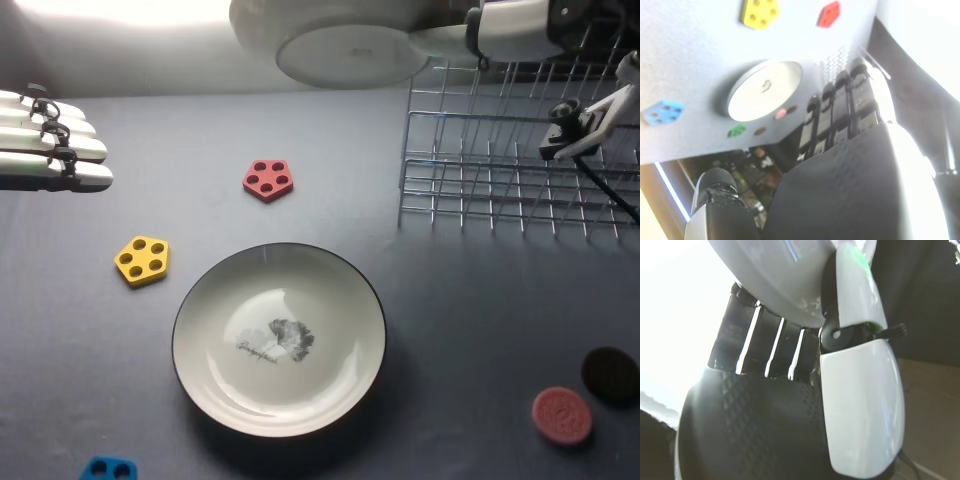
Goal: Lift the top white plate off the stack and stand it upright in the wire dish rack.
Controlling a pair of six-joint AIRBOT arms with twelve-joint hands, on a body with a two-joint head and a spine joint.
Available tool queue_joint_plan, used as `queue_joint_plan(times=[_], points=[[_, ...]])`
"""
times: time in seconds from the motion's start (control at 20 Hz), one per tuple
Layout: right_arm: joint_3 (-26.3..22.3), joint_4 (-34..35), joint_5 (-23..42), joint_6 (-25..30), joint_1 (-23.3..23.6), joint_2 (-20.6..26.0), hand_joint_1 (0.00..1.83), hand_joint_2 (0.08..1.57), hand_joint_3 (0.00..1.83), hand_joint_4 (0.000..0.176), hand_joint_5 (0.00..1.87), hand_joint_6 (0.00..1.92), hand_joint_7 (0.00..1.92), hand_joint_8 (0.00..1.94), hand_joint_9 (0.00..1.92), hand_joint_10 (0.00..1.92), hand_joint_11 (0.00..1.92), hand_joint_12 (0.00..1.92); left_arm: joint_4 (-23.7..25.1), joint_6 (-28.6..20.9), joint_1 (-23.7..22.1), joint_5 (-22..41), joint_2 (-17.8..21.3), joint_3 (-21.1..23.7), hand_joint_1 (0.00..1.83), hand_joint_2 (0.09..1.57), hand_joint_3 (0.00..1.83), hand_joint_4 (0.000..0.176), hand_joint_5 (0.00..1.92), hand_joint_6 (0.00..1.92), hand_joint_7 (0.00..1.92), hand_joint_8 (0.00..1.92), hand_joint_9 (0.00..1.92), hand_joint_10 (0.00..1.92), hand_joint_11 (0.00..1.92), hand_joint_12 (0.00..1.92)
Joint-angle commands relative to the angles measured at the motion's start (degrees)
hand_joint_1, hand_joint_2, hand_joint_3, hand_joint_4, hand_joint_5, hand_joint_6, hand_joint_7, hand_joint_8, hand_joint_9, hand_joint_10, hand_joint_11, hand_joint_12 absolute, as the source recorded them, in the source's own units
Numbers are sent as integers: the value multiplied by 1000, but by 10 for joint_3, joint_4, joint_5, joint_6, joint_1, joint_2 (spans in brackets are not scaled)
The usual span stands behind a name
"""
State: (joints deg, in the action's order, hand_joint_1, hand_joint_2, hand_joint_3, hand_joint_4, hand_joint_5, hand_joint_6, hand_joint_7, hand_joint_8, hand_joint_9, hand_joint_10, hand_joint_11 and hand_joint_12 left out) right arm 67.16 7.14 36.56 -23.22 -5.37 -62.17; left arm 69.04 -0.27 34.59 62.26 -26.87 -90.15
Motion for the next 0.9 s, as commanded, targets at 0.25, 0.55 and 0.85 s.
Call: queue_joint_plan(times=[0.25,0.55,0.85], points=[[14,32,39,38,16,3,1491,1089,0,0,818,1158,998,771,1036,824,964,1384,-35,0,-19,33,8,2,79,897,0,0,49,4,41,8,35,11,77,21],[23,28,33,59,22,-2,1491,1090,0,0,811,1167,996,774,1022,848,976,1366,-48,0,-20,32,9,0,104,901,1,0,56,0,35,0,29,0,30,1],[41,28,29,86,28,-17,1376,1115,0,0,804,1236,987,850,1045,993,1210,370,-50,0,-20,33,9,1,132,892,0,0,69,4,44,2,47,4,53,11]])
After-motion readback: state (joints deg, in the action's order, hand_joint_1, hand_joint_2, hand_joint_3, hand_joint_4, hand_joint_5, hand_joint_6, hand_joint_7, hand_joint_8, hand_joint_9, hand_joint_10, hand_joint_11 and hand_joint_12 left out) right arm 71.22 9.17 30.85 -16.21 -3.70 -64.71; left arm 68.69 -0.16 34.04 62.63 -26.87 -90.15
